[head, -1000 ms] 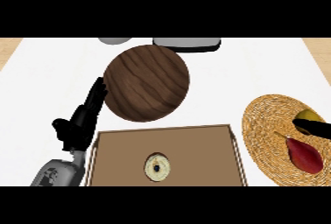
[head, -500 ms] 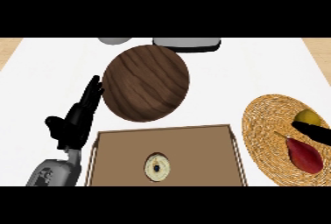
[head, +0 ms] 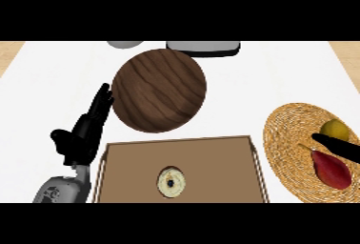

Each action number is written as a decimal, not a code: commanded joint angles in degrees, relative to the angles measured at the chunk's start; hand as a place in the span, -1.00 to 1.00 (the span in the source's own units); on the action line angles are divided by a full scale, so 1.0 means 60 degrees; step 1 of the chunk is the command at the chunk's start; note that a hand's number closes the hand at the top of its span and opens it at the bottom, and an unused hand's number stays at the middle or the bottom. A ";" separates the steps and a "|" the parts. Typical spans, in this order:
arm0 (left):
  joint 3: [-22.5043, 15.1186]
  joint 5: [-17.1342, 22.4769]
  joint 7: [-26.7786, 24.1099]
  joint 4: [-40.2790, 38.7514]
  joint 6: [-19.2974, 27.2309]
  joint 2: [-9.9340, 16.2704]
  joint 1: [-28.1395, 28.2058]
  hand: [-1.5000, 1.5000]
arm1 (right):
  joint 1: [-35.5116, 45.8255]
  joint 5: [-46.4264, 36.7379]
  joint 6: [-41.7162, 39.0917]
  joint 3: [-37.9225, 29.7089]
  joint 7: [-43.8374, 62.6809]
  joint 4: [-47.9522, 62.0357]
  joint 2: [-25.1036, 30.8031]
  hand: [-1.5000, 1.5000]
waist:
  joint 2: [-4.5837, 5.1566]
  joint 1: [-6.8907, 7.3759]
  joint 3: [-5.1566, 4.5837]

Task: Pick the lemon from the placemat and place it in the bowl

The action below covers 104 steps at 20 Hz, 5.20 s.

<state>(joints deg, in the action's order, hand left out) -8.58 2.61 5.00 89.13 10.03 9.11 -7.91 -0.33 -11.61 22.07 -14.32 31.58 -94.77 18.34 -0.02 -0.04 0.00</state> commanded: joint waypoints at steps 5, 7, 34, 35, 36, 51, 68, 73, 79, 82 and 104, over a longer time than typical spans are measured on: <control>0.0293 -0.0307 -0.0646 -0.0427 -0.0507 -0.0432 0.0114 0.00 | 0.0600 0.0166 -0.0251 -0.0395 -0.0749 0.1171 -0.0302 -1.00 | 0.0002 0.0006 0.0000; 0.0574 -0.0096 0.0175 0.0039 -0.0709 -0.0220 0.0122 0.00 | 0.0475 0.0113 0.0016 -0.0458 -0.1403 0.1378 -0.0554 -1.00 | 0.0001 0.0010 0.0001; 0.0732 -0.0963 0.0084 -0.0460 -0.0558 -0.0903 -0.0588 0.00 | 0.1988 -0.1408 -0.0756 0.0512 -0.2640 0.4942 -0.0211 1.00 | 0.0009 0.0006 0.0001; 0.0522 -0.0931 0.0097 0.0046 -0.0569 -0.1047 0.0047 0.00 | 0.1694 -0.1593 -0.0323 0.0615 -0.2646 0.4520 -0.0497 1.00 | 0.0000 0.0013 0.0000; 0.1057 -0.0486 0.0413 0.0159 -0.1120 -0.0485 -0.0208 0.00 | 0.1270 -0.1041 -0.0994 0.0281 -0.2936 0.4235 -0.0122 1.00 | -0.0003 -0.0006 0.0000; -0.0128 -0.0825 0.0313 -0.0403 -0.1492 -0.1043 -0.0800 0.00 | 0.5596 -0.2507 0.1918 0.8195 -0.1471 0.2737 -0.3044 1.00 | 0.0011 0.1780 -0.0023; 0.0157 -0.0979 0.0133 -0.0755 -0.1086 -0.1142 -0.0963 0.00 | 1.2809 -0.4536 0.2561 0.9561 0.6248 0.4636 -0.3055 1.00 | -0.0117 0.1203 -0.0079; 0.0317 -0.0872 -0.0092 -0.0895 -0.1201 -0.1021 -0.0813 0.00 | 1.4433 -0.4305 0.2283 0.9244 0.7115 0.6000 -0.3053 1.00 | -0.0004 0.1109 -0.0074; 0.0422 -0.0897 0.0047 -0.0685 -0.1086 -0.0988 -0.0871 0.00 | 1.5524 -0.3579 0.1748 0.9369 0.7460 0.7379 -0.3052 1.00 | 0.0023 0.0959 -0.0061; 0.0471 -0.0897 -0.0050 -0.0803 -0.1062 -0.1000 -0.0788 0.00 | 1.5371 -0.3551 0.1840 0.9821 0.7563 0.8147 -0.3053 1.00 | 0.0072 0.0897 -0.0061; 0.0668 -0.0799 -0.0261 -0.0565 -0.1110 -0.0995 -0.0524 0.00 | 1.2757 -0.2083 0.2087 0.9941 0.4422 1.0867 -0.3054 1.00 | 0.0122 0.0432 -0.0010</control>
<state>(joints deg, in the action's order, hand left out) -4.43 -2.18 4.59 86.44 3.48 3.61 -11.39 79.78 -27.65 35.29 47.40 58.64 -29.29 0.22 0.67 2.89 -0.09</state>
